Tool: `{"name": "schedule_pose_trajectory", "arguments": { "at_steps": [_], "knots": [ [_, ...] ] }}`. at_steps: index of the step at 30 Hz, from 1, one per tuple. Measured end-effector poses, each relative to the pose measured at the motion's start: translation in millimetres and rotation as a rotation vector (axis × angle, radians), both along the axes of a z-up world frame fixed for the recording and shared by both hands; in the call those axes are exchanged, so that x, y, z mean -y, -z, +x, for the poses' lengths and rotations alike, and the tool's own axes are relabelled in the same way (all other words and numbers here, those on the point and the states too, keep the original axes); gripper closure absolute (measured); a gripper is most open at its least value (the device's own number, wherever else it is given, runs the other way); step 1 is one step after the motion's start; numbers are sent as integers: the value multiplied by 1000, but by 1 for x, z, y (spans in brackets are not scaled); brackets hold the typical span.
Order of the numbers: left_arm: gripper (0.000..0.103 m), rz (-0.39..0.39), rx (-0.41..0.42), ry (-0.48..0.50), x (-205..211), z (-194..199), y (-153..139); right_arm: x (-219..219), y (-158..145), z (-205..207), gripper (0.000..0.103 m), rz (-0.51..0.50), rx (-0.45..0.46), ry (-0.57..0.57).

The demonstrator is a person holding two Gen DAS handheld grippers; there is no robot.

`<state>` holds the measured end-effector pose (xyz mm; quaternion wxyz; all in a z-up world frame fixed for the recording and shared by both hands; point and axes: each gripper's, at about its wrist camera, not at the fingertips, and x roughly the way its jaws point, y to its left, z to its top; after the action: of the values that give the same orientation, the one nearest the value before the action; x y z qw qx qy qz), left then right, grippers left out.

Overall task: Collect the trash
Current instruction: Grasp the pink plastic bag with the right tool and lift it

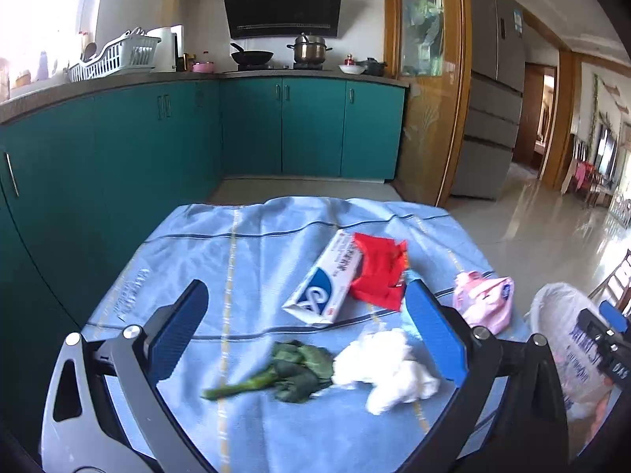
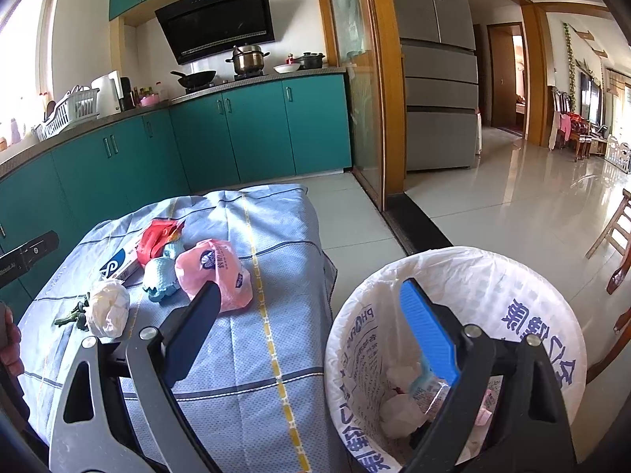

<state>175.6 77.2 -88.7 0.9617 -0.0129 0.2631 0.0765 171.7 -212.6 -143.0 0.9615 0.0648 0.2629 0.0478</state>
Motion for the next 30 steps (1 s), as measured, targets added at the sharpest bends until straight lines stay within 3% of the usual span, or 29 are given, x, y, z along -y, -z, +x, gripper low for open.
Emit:
{"name": "schedule_pose_trajectory", "arguments": {
  "at_steps": [3, 6, 10, 14, 16, 19, 22, 24, 30],
  "knots": [
    [3, 17, 19, -44, -30, 0, -13, -4, -5, 5, 13, 34, -17, -39],
    [3, -78, 14, -80, -75, 8, -21, -19, -15, 21, 13, -4, -34, -77],
    [3, -207, -66, -100, -110, 29, -6, -43, -23, 56, 13, -5, -67, -160],
    [3, -185, -156, -9, -85, 39, 12, -70, -10, 93, 13, -7, -119, -230],
    [3, -135, -164, 35, -66, 38, 15, -78, 4, 104, 13, 20, -160, -249],
    [3, -79, -168, 71, -49, 38, 16, -95, 27, 116, 14, -18, -233, -255],
    [3, -92, -176, 93, -44, 36, 19, -105, 39, 118, 26, -40, -276, -275],
    [3, -102, -185, 98, -44, 34, 22, -107, 42, 116, 40, -35, -291, -294],
    [3, -134, -207, 78, -52, 29, 27, -105, 34, 86, 44, -23, -280, -339]
  ]
}}
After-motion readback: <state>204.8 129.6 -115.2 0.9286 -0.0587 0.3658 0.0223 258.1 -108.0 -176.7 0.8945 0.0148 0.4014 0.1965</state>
